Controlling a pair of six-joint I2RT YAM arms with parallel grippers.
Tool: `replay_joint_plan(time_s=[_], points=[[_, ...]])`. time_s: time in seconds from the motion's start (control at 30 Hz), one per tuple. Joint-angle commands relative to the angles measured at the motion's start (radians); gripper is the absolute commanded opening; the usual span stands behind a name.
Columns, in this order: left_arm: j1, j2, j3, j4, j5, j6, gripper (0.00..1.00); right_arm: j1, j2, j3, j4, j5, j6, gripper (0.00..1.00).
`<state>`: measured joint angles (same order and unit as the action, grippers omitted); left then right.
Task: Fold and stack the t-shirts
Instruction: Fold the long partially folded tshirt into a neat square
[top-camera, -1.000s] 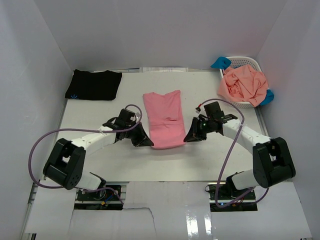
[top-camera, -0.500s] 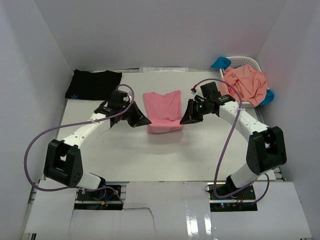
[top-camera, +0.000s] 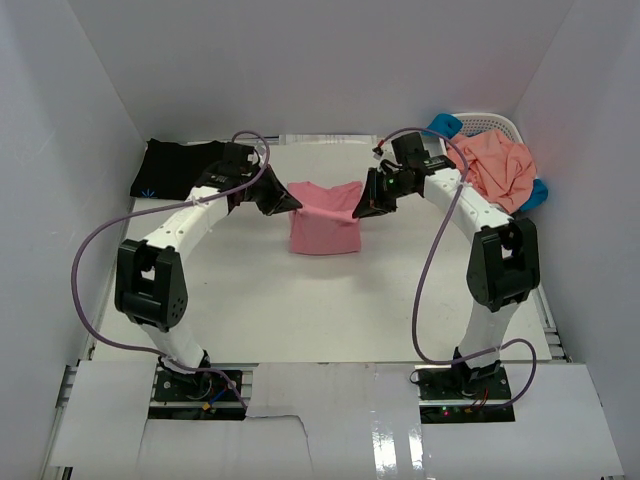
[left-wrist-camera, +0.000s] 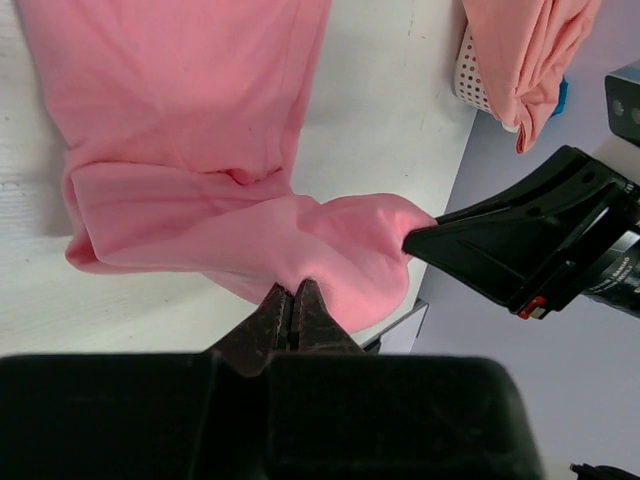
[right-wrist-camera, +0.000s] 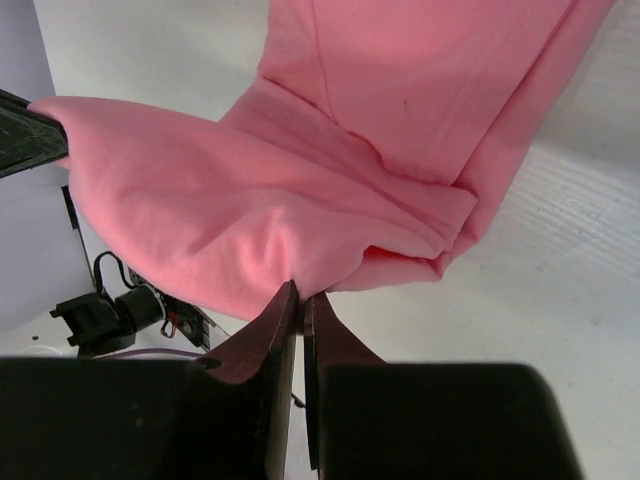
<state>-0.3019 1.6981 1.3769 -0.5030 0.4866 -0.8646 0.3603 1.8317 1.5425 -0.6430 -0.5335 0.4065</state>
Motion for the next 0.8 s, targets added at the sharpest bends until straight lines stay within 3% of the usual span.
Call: replay_joint_plan(time_s=[0.0,0.23,0.77], points=[[0.024,0.027,0.077,-0.016,0.012,0.027,0.00,-0.018,0.058,0.108,-0.035,-0.023,-0.029,0.08],[0.052,0.127,0.151,-0.017,0.009,0.038,0.00,-0.037,0.190,0.303,-0.090,-0.031,-0.038,0.08],[0.060,0.331,0.346,-0.016,0.003,0.050,0.00,-0.066,0.354,0.479,-0.106,-0.045,-0.051,0.08]])
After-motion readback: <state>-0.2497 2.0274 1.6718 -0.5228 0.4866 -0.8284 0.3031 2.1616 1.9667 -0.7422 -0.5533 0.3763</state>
